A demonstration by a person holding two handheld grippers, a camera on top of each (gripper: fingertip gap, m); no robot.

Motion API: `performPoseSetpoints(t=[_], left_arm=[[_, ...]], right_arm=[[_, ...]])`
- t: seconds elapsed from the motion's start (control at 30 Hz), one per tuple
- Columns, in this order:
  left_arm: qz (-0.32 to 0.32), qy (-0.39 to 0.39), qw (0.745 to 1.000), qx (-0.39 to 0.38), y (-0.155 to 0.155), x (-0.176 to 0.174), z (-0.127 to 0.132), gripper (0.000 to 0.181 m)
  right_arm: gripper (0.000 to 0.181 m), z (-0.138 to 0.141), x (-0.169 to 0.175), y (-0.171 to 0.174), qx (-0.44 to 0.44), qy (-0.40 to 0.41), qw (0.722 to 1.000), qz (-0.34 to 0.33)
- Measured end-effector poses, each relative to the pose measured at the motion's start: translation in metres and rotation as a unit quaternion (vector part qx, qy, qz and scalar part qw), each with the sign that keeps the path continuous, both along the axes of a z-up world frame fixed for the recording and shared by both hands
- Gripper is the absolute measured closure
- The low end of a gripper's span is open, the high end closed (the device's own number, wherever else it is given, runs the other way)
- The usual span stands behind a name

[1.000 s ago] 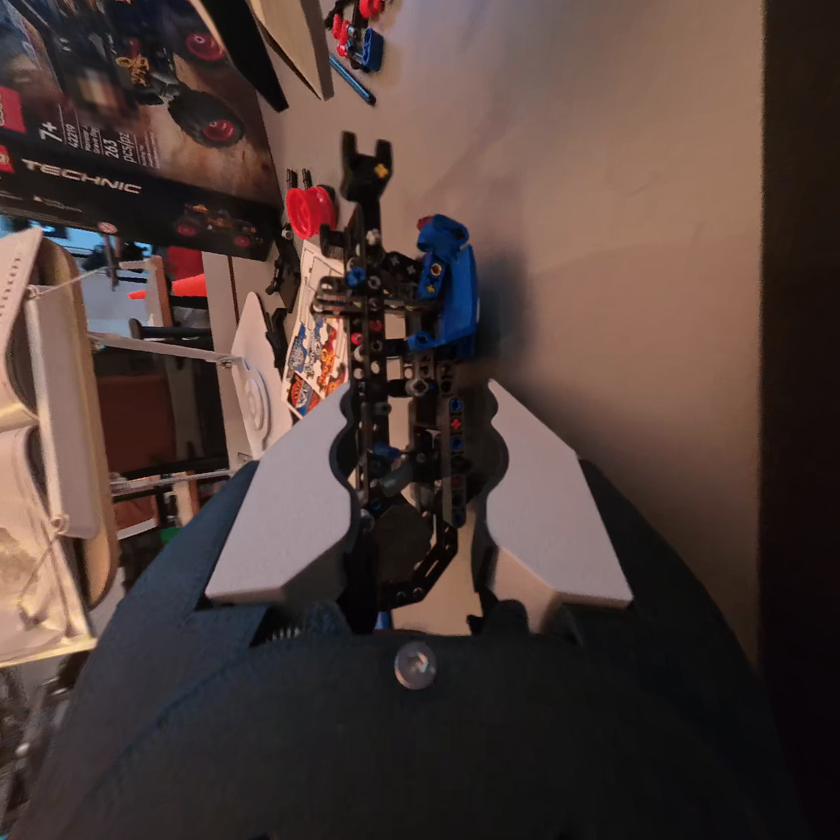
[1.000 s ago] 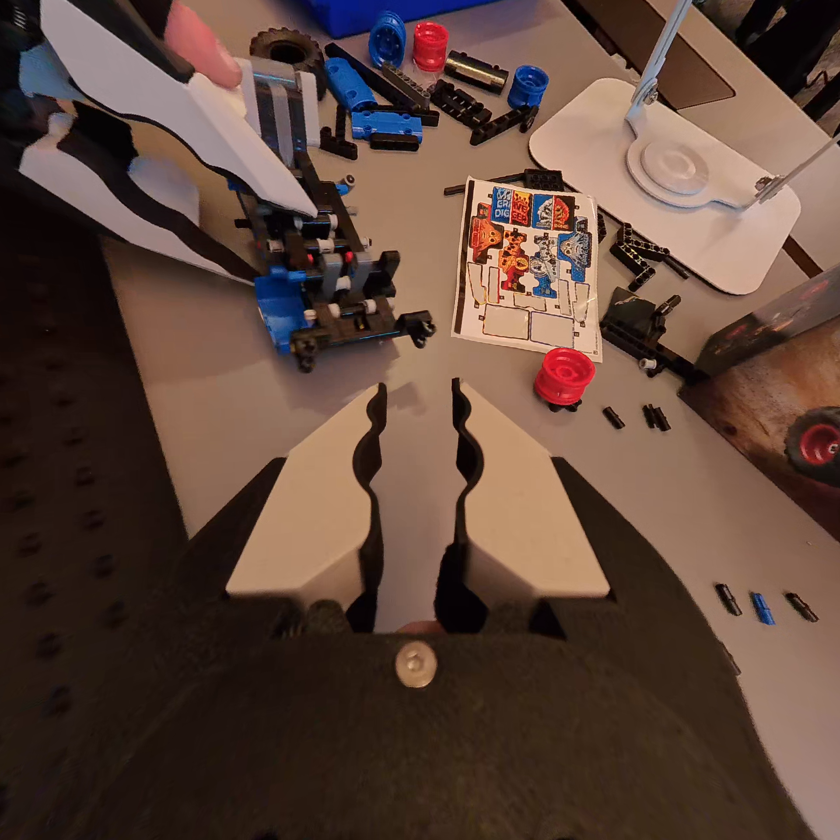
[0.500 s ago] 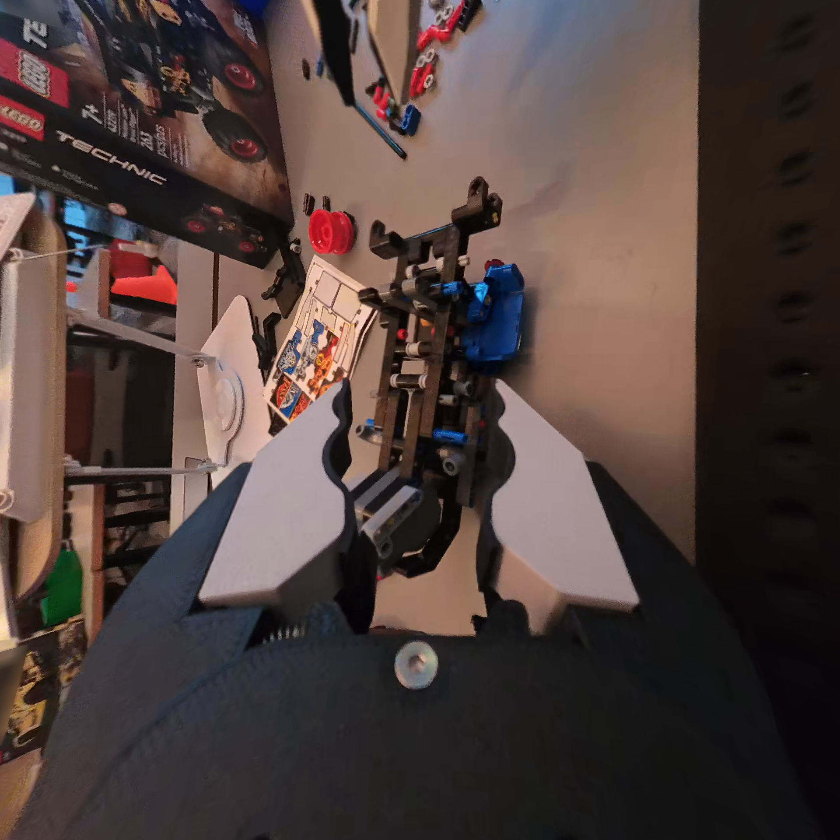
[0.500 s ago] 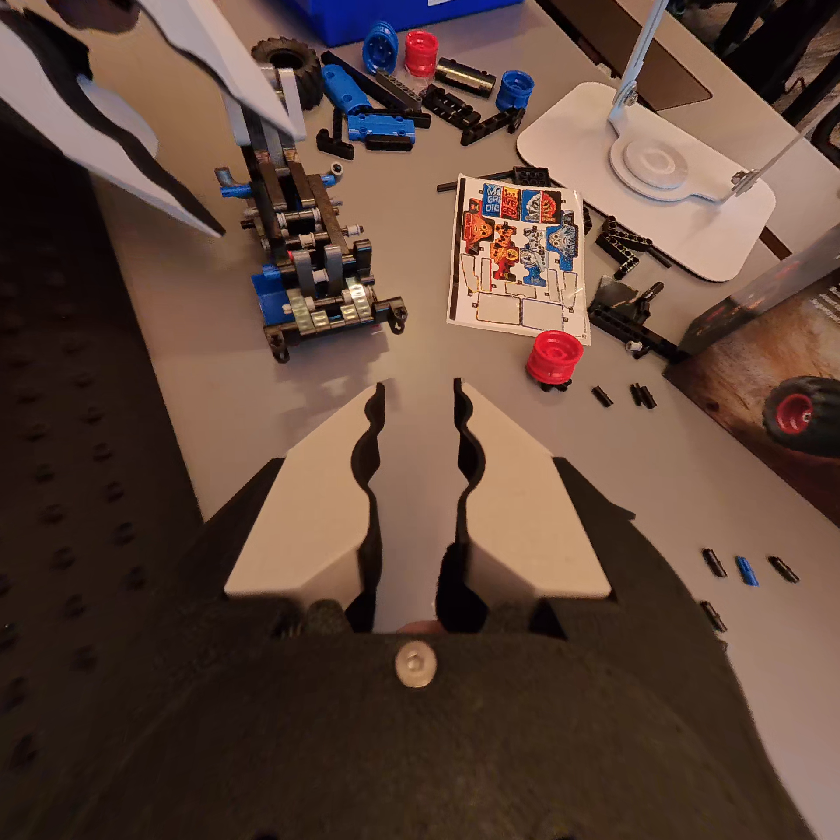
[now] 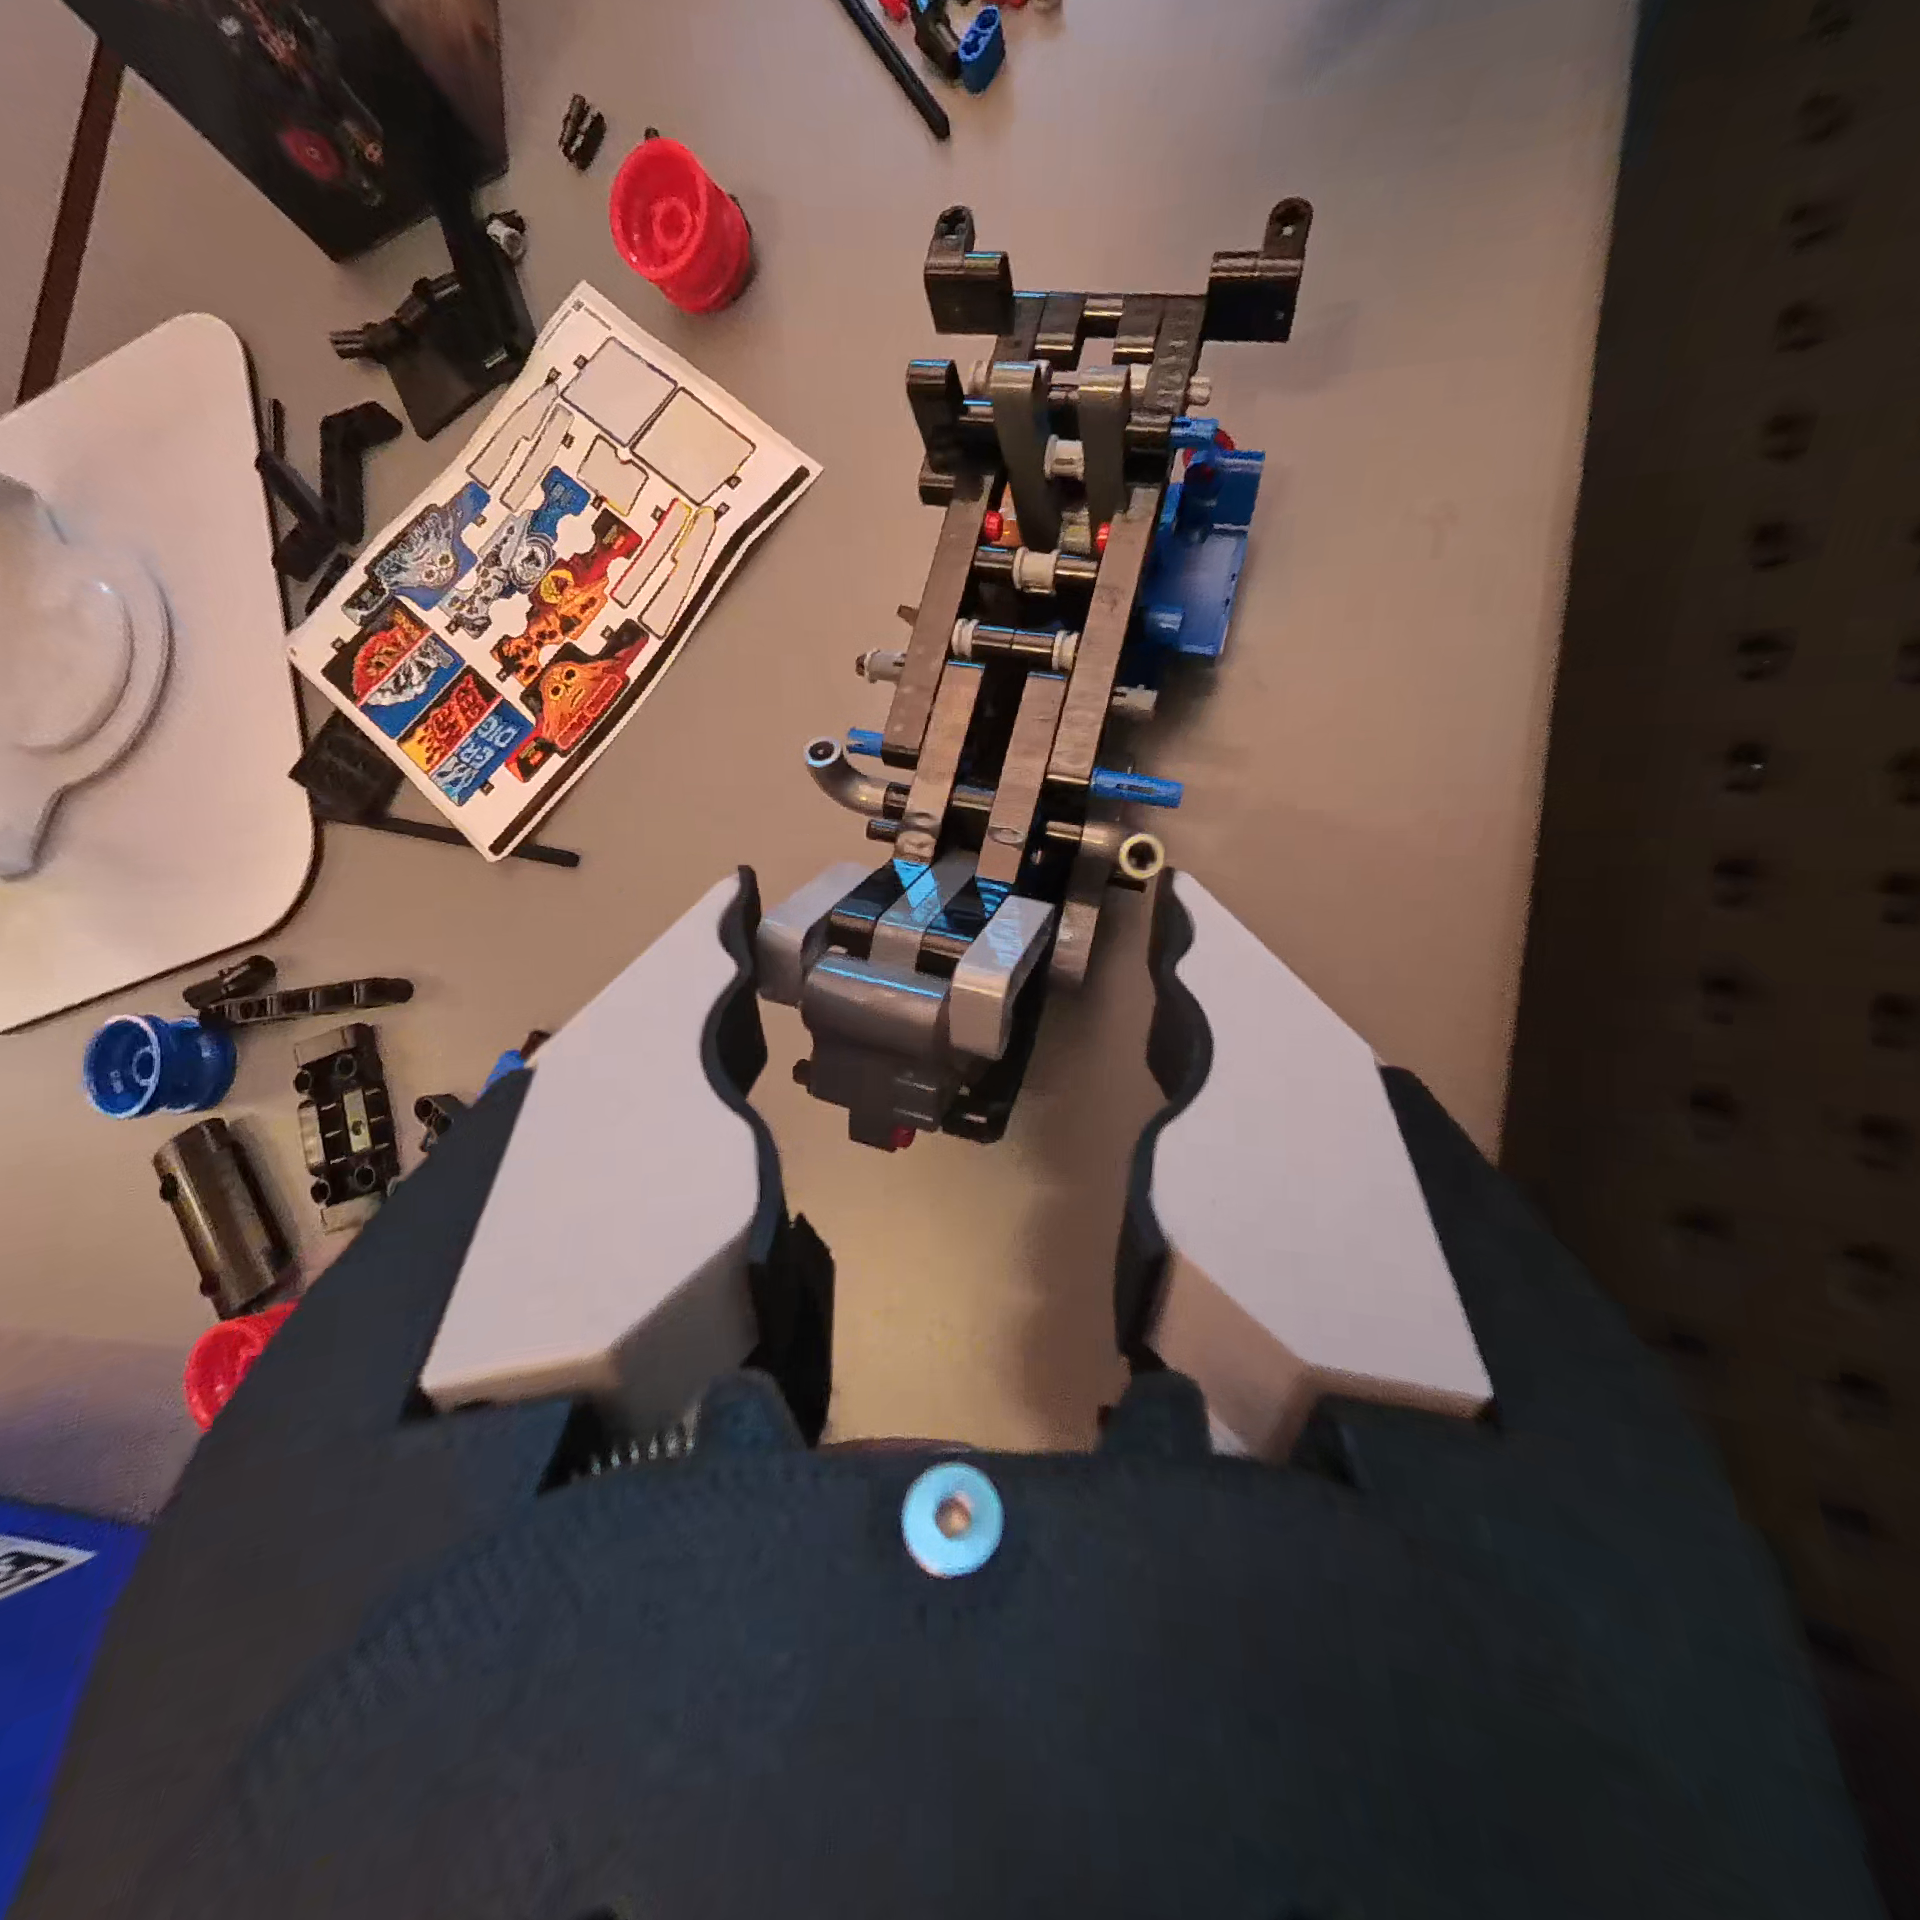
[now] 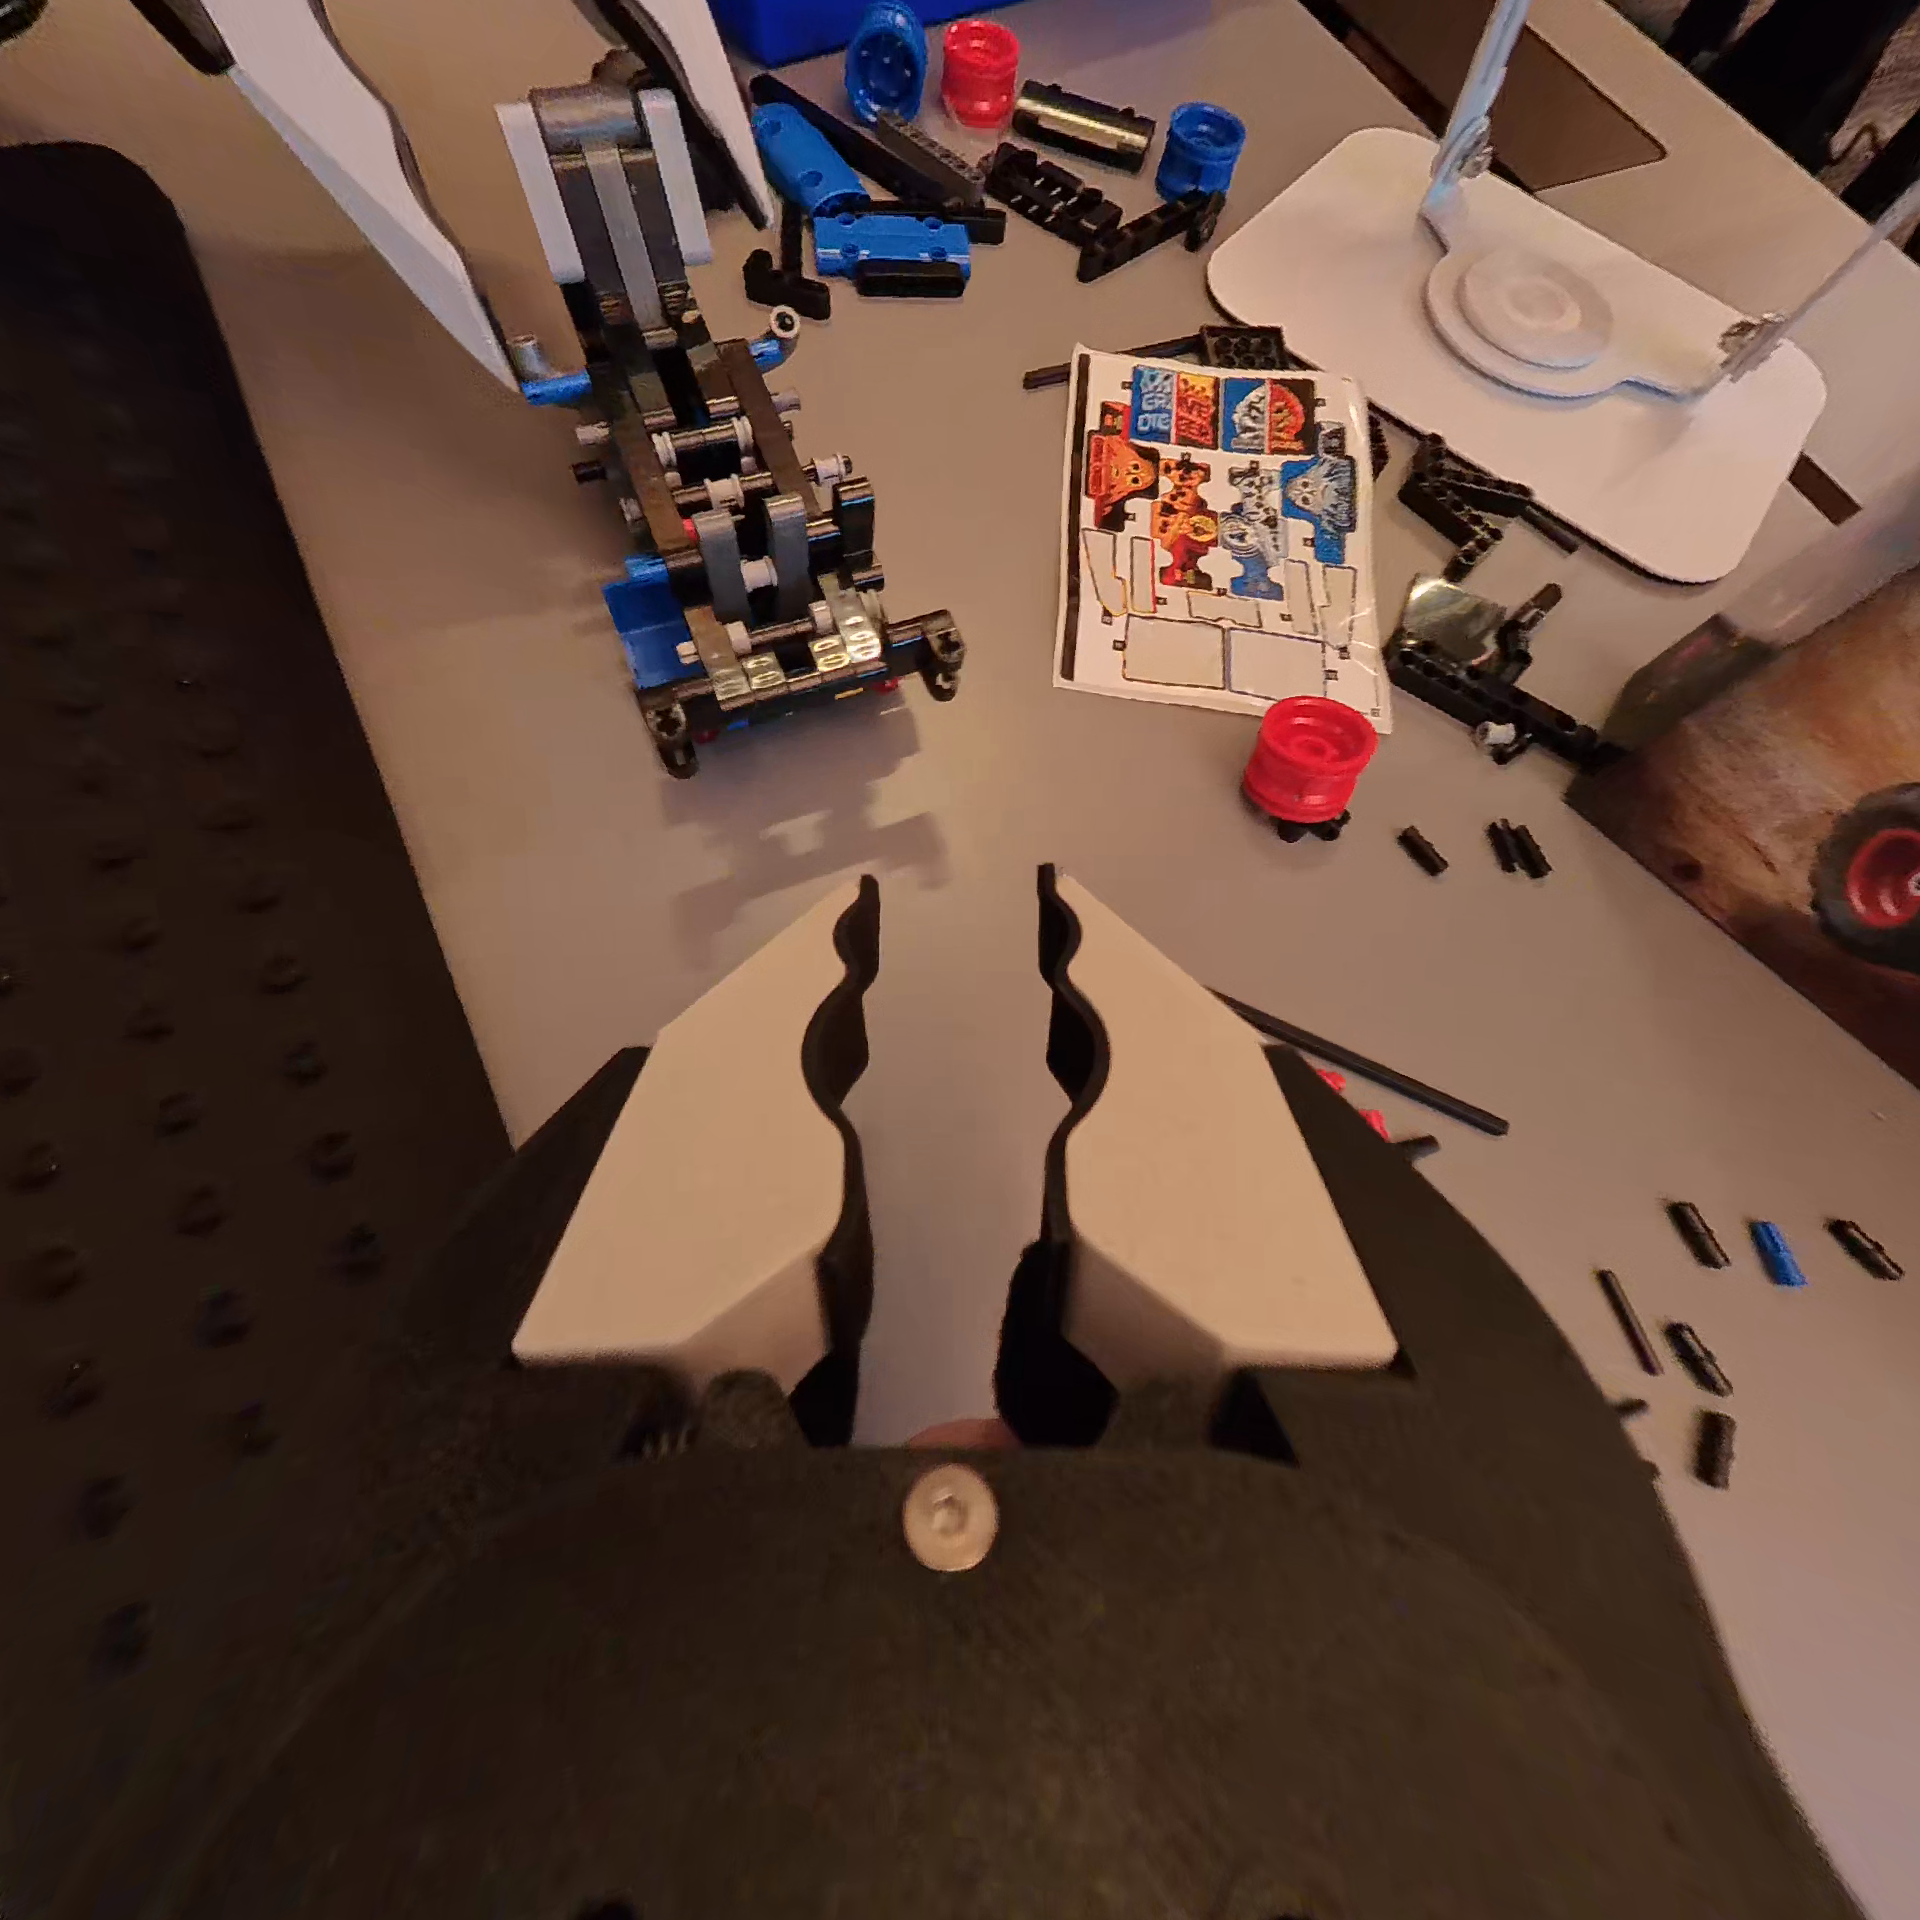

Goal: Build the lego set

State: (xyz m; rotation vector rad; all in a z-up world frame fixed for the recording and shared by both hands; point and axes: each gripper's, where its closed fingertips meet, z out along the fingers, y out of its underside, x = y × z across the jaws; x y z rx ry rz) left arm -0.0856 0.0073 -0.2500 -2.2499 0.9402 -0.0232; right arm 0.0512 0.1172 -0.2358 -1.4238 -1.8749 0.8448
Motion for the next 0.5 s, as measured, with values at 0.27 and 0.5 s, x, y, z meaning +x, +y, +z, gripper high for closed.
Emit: performPoseSetpoints(t=[0.27, 0.5], left_arm=[[0.013, -0.003, 1.0, 0.01, -0.011, 0.006, 0.002, 0.123], [-0.025, -0.058, 0.997, -0.037, -0.033, 0.028, 0.004, 0.103]], right_arm=[[0.151, -0.007, -0.005, -0.004, 0.013, -0.013, 1.0, 0.009], [0.16, 0.02, 0.02, 0.036, 0.017, 0.017, 0.998, -0.054]])
